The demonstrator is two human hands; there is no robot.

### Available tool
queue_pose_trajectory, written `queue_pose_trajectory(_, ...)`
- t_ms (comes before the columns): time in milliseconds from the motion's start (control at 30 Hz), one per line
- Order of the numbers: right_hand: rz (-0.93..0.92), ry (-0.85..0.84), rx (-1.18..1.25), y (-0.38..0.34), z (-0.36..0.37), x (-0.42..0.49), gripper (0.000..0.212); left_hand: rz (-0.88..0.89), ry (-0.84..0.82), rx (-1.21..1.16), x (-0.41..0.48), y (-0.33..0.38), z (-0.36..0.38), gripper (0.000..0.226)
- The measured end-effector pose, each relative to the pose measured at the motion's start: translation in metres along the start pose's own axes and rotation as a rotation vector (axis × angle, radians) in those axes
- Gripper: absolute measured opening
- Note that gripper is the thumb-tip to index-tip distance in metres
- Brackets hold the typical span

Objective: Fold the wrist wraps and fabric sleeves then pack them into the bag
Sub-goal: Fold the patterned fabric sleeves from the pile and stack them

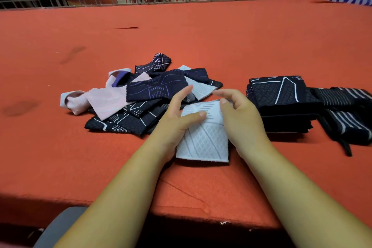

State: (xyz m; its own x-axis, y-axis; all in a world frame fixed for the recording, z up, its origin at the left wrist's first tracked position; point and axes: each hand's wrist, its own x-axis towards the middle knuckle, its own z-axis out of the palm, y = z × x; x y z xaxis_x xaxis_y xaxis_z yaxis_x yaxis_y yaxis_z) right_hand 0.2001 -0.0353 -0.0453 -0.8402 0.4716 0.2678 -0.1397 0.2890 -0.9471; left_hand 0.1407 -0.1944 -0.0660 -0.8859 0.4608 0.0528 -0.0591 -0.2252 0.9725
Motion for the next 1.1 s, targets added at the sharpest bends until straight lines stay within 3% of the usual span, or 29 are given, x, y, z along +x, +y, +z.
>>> queue_pose_trajectory(100, 0.05, -0.02, -0.009, 0.0, 0.0, 0.002, 0.022, 0.007, 0.063, 0.022, 0.003, 0.0, -0.007, 0.042)
queue_pose_trajectory(267, 0.037, -0.142, -0.019, -0.003, -0.005, 0.003, 0.027, 0.083, 0.169, 0.111, 0.005, 0.0, -0.012, 0.031)
queue_pose_trajectory(600, -0.134, -0.173, -0.282, 0.001, -0.009, 0.005, 0.033, 0.166, 0.243, 0.202, -0.001, 0.008, -0.006, 0.028)
queue_pose_trajectory(867, -0.26, -0.114, -0.397, 0.005, -0.007, 0.005, 0.027, 0.324, 0.321, 0.55, -0.005, 0.019, -0.007, 0.021)
queue_pose_trajectory(1100, -0.354, -0.087, -0.441, 0.002, -0.006, 0.002, 0.013, 0.406, 0.369, 0.669, -0.01, 0.025, -0.007, 0.013)
